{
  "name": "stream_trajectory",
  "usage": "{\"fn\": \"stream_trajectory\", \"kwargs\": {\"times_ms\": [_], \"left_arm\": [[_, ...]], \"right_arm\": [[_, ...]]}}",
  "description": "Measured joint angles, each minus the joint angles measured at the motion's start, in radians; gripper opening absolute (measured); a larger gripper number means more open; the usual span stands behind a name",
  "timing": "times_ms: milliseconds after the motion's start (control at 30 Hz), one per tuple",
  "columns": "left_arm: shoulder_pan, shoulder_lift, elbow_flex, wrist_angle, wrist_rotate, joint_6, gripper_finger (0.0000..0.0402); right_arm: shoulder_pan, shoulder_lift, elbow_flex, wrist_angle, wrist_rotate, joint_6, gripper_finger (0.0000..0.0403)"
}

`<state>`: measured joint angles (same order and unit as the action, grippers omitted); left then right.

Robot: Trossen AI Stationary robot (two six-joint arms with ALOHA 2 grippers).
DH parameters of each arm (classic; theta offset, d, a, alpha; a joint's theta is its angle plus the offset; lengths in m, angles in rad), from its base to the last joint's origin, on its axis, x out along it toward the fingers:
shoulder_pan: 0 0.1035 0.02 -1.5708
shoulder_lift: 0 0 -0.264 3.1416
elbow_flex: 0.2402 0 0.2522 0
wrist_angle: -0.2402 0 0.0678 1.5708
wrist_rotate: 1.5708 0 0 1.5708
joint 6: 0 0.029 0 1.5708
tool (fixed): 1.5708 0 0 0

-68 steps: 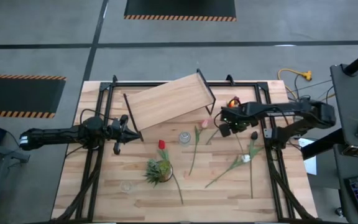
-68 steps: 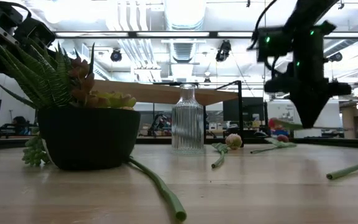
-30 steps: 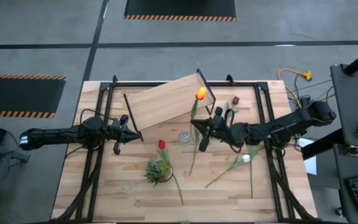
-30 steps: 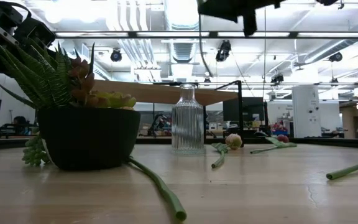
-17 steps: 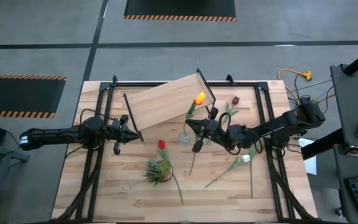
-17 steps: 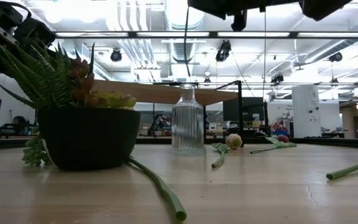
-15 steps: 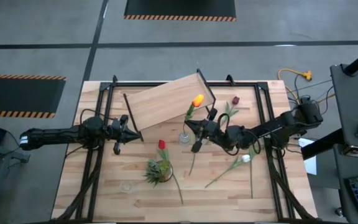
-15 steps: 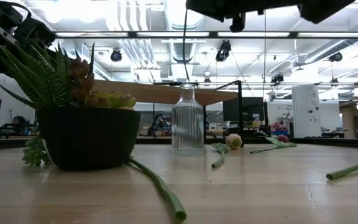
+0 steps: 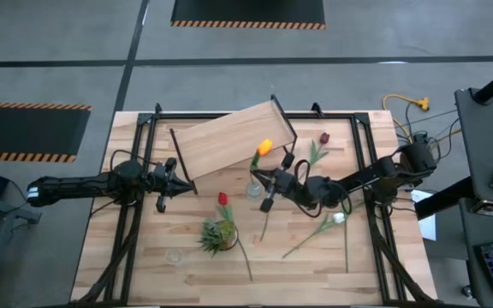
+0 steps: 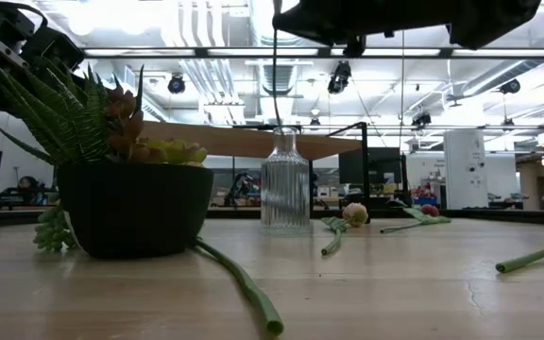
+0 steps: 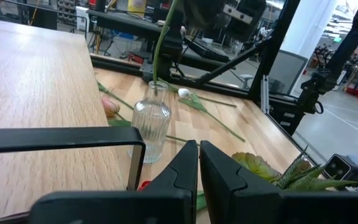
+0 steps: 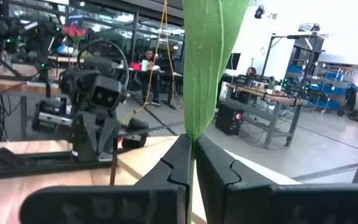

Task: Pick and place flowers into a vace then onto a shelf
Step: Put the orange tulip into the top transparent vase

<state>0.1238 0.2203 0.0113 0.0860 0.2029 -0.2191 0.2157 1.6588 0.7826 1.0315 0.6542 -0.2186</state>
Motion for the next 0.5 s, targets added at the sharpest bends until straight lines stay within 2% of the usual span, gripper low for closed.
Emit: {"fn": "stream_trajectory", "kwargs": {"times_ms": [500], "left_arm": [[0.000,0.000,0.000,0.000,0.000,0.000,0.0001]], "right_arm": [[0.001,0.081,-0.002,-0.007,0.000,0.006,0.0009]]}}
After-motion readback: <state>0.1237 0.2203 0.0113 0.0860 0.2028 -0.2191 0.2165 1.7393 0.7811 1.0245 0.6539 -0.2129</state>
